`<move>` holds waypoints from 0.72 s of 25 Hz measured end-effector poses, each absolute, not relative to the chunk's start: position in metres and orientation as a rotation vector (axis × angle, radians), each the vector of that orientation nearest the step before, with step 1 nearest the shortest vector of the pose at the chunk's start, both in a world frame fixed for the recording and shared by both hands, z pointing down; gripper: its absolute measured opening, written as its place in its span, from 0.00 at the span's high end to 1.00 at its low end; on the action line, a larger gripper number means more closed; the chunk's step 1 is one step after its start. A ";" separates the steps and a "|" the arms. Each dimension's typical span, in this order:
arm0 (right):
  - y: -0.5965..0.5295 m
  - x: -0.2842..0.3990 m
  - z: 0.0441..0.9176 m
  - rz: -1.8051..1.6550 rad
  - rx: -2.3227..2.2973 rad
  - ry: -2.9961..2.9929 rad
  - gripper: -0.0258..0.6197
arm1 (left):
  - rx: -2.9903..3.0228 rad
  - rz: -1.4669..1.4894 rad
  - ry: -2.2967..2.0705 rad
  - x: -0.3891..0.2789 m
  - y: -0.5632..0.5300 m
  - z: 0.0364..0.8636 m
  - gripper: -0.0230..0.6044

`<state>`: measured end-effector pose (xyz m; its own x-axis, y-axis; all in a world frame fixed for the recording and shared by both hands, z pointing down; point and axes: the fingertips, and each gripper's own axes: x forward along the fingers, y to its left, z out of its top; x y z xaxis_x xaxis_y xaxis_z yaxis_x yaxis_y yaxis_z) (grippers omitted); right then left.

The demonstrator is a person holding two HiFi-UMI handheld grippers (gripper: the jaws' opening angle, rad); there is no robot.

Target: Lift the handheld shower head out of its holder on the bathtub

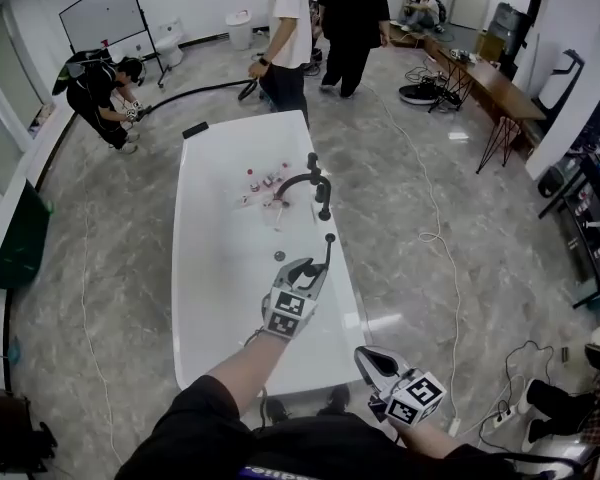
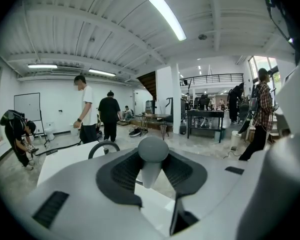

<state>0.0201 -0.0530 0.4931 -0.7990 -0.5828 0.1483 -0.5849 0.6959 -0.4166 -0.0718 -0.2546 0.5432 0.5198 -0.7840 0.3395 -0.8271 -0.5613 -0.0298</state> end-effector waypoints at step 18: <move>-0.039 -0.013 0.470 0.679 0.959 -2.946 0.97 | 2.738 0.320 -1.345 -0.109 -0.128 0.456 0.75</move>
<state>-0.0132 -0.0394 0.4703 -0.8166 -0.5683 0.1010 -0.5552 0.7255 -0.4066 -0.1090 -0.1276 0.4557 0.5941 -0.7741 0.2188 -0.7896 -0.6131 -0.0249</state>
